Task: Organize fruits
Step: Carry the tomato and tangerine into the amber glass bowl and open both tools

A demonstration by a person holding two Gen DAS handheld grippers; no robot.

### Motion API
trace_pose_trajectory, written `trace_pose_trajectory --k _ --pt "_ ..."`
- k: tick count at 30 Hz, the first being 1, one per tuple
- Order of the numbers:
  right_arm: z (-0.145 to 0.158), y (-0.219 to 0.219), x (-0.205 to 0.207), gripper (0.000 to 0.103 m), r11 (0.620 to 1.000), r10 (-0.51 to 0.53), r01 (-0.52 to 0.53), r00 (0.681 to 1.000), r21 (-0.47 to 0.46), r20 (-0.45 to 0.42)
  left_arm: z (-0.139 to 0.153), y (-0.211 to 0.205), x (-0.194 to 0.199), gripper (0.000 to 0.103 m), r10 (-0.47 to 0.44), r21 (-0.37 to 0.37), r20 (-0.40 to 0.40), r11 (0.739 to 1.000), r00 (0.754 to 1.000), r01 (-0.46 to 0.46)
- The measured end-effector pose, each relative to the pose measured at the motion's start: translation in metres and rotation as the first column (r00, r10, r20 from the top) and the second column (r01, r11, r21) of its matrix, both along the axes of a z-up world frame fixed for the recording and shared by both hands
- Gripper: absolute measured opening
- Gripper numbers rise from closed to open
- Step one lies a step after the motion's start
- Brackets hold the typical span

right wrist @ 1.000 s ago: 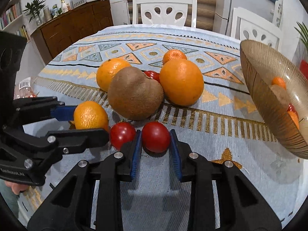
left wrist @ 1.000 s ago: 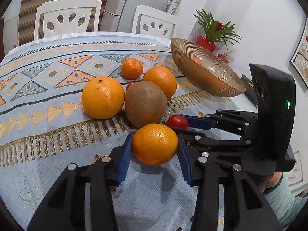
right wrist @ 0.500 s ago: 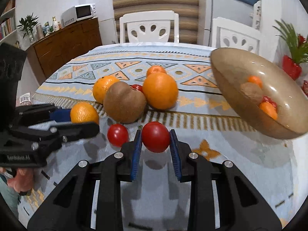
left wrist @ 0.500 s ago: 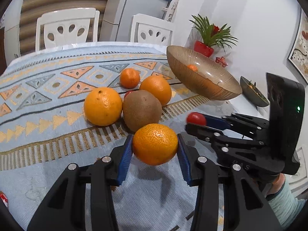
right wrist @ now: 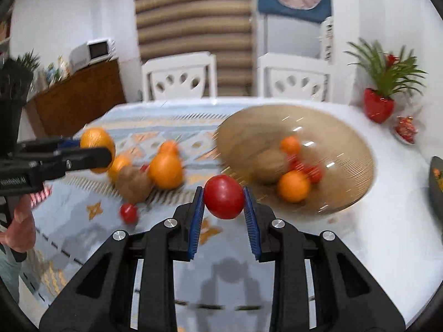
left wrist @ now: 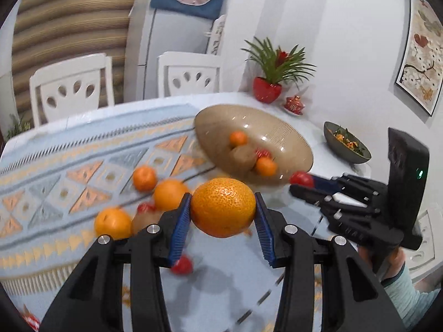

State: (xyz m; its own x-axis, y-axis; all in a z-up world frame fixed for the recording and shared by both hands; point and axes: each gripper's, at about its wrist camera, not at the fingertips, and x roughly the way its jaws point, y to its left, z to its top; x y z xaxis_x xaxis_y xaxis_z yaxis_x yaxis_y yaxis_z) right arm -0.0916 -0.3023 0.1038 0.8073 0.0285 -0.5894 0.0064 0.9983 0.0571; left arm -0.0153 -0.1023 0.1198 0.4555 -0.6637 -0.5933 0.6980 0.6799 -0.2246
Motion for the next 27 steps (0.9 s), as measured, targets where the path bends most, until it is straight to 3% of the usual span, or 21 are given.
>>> trace_pose_trajectory --k 5,11,22,27 --pt "0.020 -0.049 0.012 0.030 0.996 -0.089 0.089 0.996 0.009 0.009 0.014 -0.041 0.023 0.043 -0.026 -0.013 -0.019 1.000 0.999 0.026" --pt "0.027 -0.100 0.036 0.030 0.985 -0.170 0.170 0.985 0.012 -0.012 0.012 -0.088 0.069 0.043 -0.051 -0.064 -0.139 0.997 0.989 0.042" --pt "-0.005 -0.168 0.091 0.030 0.959 -0.208 0.232 0.966 0.164 -0.151 -0.020 -0.144 0.115 0.043 -0.027 -0.022 -0.214 1.000 0.977 0.022" --pt "-0.013 -0.175 0.105 0.030 0.949 -0.225 0.260 0.955 0.176 -0.194 -0.032 -0.160 0.127 0.043 -0.019 0.000 -0.230 1.000 0.973 0.019"
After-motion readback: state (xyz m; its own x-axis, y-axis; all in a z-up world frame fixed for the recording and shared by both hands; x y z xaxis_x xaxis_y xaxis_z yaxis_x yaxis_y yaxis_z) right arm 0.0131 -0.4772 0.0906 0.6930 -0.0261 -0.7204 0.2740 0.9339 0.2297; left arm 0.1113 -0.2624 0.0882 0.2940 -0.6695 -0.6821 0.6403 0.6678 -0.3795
